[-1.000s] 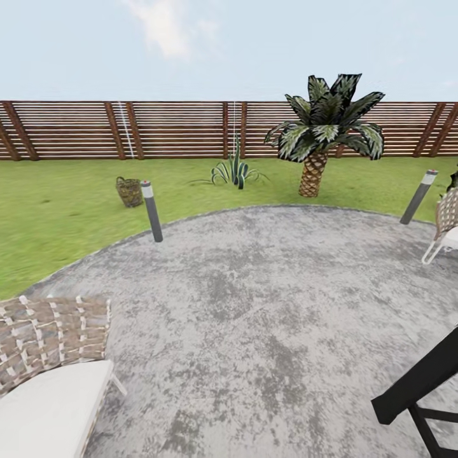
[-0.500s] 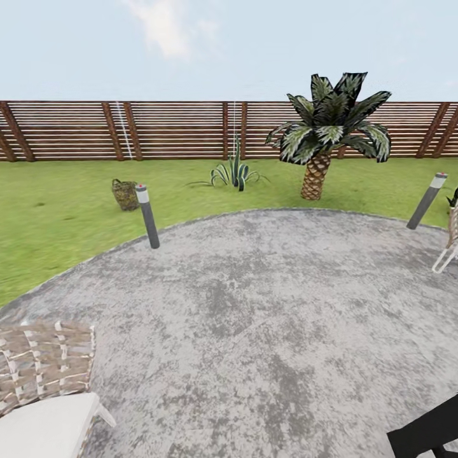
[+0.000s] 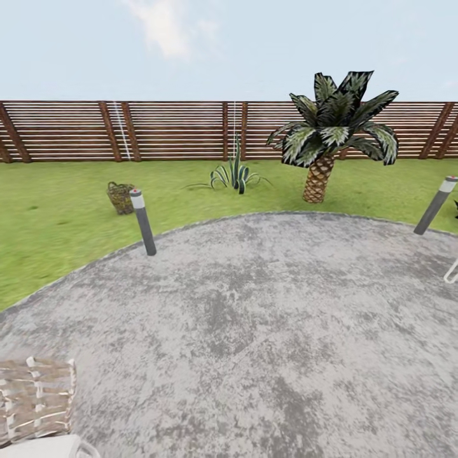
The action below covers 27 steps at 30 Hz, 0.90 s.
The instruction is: Take the three Easter eggs out of the wicker basket on the lawn in the garden, then place them on the lawn next to a single tree (choose any tree) so that all three eggs are next to the same tree and none are left in the basket.
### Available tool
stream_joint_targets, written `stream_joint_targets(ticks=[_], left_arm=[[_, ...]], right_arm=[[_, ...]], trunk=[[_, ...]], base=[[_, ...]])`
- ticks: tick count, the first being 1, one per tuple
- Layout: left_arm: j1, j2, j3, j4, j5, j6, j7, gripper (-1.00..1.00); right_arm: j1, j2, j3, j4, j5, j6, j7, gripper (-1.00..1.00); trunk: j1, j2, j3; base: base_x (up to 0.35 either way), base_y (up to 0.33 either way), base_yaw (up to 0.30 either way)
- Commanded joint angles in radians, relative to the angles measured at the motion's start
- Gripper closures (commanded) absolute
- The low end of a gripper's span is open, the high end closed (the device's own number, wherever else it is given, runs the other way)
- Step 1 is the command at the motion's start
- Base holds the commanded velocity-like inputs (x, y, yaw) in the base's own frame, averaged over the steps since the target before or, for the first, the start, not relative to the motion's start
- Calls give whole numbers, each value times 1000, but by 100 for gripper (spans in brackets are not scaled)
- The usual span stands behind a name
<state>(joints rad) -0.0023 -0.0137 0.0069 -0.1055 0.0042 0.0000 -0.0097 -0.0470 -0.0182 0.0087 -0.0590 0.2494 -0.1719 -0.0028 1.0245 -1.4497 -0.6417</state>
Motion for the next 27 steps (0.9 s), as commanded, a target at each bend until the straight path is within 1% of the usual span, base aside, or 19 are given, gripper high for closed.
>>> stream_joint_targets(ticks=[1, 27], left_arm=[[0, 0, 1, 0, 0, 0, -1, -100], [-1, 0, 0, 0, 0, 0, -1, -100]], right_arm=[[-1, 0, 0, 1, 4, -3, 0, -100], [-1, 1, 0, 1, 4, -3, 0, -100]], trunk=[[1, 0, -1], [1, 0, -1]], base=[[339, 0, 0], [339, 0, 0]])
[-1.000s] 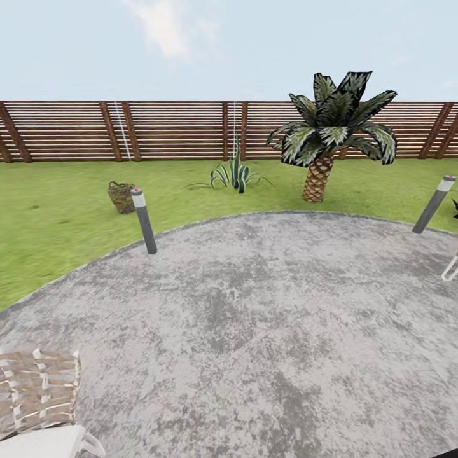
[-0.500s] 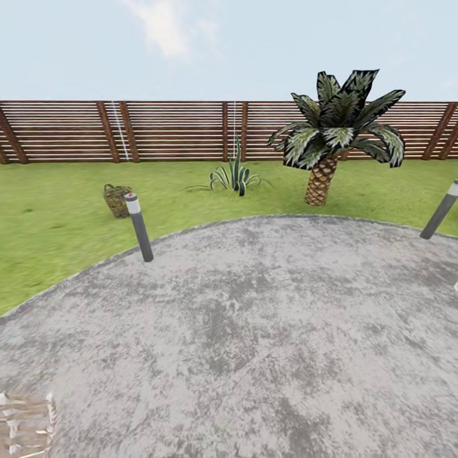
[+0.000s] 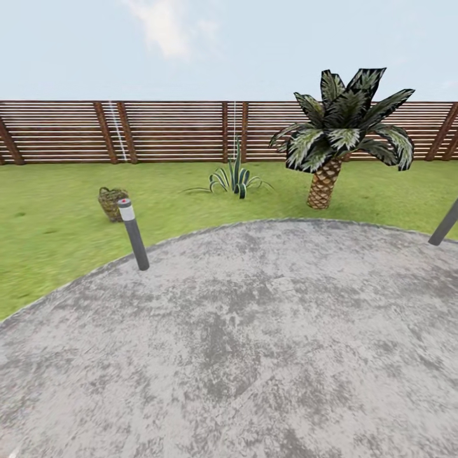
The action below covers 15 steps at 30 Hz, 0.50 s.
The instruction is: Take the three Easter eggs out of the wicker basket on the lawn in the garden, then place them on the lawn next to a single tree (choose any tree) so that all three eggs are next to the same tree and none are left in the basket.
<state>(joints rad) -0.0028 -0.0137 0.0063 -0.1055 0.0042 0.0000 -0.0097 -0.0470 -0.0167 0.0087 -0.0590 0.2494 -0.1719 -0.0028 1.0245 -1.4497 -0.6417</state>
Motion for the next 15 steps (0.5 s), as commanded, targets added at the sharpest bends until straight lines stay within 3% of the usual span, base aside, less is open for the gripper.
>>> stream_joint_targets(ticks=[1, 15], left_arm=[[0, 0, 1, 0, 0, 0, -1, -100], [0, 0, 0, 0, 0, 0, -1, -100]], right_arm=[[-1, 0, 0, 1, 4, -3, 0, -100], [-1, 0, 0, 1, 4, -3, 0, -100]], trunk=[[1, 0, -1], [1, 0, -1]], base=[[339, 0, 0], [339, 0, 0]])
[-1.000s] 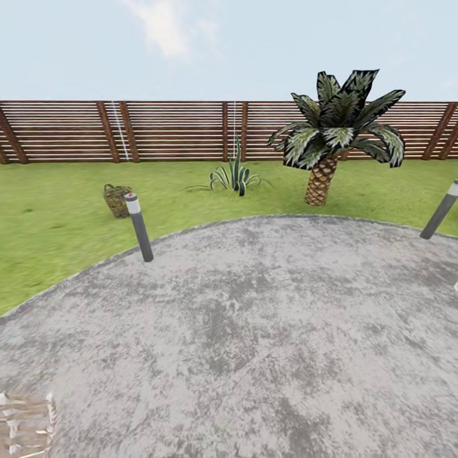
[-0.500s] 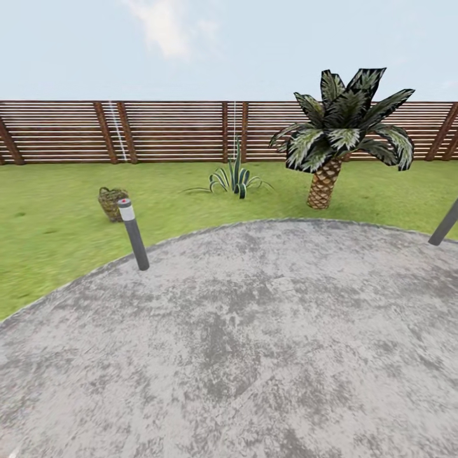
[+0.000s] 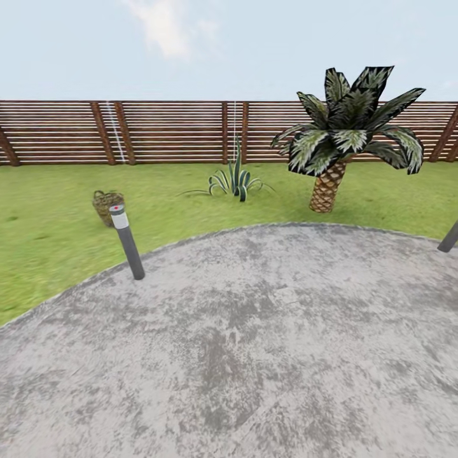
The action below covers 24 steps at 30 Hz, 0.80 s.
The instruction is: Take the three Easter eggs out of the wicker basket on the lawn in the garden, then place them on the lawn next to a single tree (choose any tree) so that all three eggs are next to the same tree and none are left in the basket.
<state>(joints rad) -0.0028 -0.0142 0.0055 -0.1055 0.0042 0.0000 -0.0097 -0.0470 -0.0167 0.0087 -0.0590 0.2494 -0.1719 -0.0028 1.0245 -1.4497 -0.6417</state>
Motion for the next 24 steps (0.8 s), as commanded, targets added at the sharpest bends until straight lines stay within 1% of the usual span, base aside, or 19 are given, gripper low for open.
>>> stream_joint_targets(ticks=[1, 5, 8, 24], left_arm=[[0, 0, 1, 0, 0, 0, -1, -100], [0, 0, 1, 0, 0, 0, -1, -100], [0, 0, 1, 0, 0, 0, -1, -100], [0, 0, 1, 0, 0, 0, -1, -100]], right_arm=[[-1, 0, 0, 1, 4, -3, 0, -100], [-1, 0, 0, 1, 5, -3, 0, -100], [-1, 0, 0, 1, 5, -3, 0, -100], [-1, 0, 0, 1, 5, -3, 0, -100]], trunk=[[1, 0, -1], [1, 0, -1], [1, 0, -1], [1, 0, -1]], base=[[339, 0, 0], [339, 0, 38], [339, 0, 127], [339, 0, 197]])
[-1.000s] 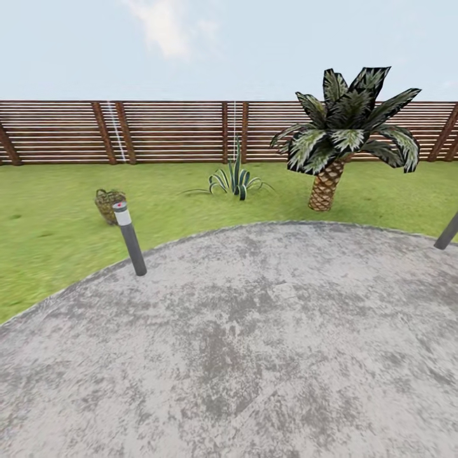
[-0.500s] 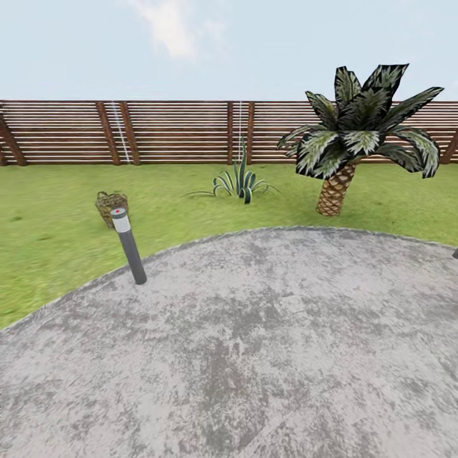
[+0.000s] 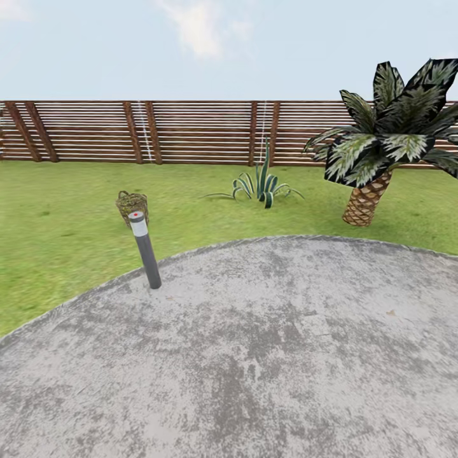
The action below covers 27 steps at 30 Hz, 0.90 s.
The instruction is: Take the three Easter eggs out of the wicker basket on the lawn in the garden, then place them on the lawn next to a single tree (choose any tree) so that all three eggs are next to the same tree and none are left in the basket.
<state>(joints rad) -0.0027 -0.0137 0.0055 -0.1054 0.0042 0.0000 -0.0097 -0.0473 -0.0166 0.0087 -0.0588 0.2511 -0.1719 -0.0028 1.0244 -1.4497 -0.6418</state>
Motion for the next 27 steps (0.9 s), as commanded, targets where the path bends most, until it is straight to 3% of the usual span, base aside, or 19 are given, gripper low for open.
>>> stream_joint_targets(ticks=[1, 27], left_arm=[[0, 0, 1, 0, 0, 0, -1, -100], [0, 0, 1, 0, 0, 0, -1, -100]], right_arm=[[0, 0, 0, 0, 4, -3, 0, -100], [0, 0, 0, 0, 4, -3, 0, -100]], trunk=[[1, 0, -1], [1, 0, -1]], base=[[339, 0, 202], [339, 0, 202]])
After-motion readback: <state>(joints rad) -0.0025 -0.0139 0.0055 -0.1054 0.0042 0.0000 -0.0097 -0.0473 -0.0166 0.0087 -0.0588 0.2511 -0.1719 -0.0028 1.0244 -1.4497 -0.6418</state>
